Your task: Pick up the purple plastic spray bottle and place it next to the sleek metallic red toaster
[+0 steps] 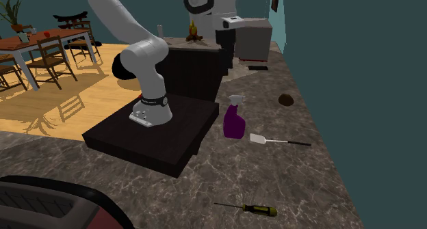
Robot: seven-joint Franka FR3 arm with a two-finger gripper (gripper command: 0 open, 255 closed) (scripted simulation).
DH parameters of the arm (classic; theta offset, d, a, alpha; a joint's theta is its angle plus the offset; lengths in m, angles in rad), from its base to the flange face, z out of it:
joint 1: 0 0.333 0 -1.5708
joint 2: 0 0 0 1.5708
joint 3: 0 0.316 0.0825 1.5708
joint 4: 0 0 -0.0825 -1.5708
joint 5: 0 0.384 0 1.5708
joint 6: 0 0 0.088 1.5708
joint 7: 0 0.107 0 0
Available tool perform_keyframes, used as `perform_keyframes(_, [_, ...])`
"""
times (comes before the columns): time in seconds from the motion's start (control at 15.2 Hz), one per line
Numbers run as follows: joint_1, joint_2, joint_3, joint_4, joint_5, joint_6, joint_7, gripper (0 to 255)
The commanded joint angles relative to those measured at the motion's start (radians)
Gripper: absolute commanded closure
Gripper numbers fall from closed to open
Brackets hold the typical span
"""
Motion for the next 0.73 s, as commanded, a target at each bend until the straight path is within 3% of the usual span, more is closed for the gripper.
perform_keyframes(0.0, [0.004,0.047,0.015,-0.035,0.010,0.089,0.021,0])
perform_keyframes(0.46, [0.004,0.298,0.073,-0.088,0.022,0.407,0.100,0])
perform_keyframes(0.66, [-0.004,0.345,0.079,-0.097,0.014,0.463,0.106,0])
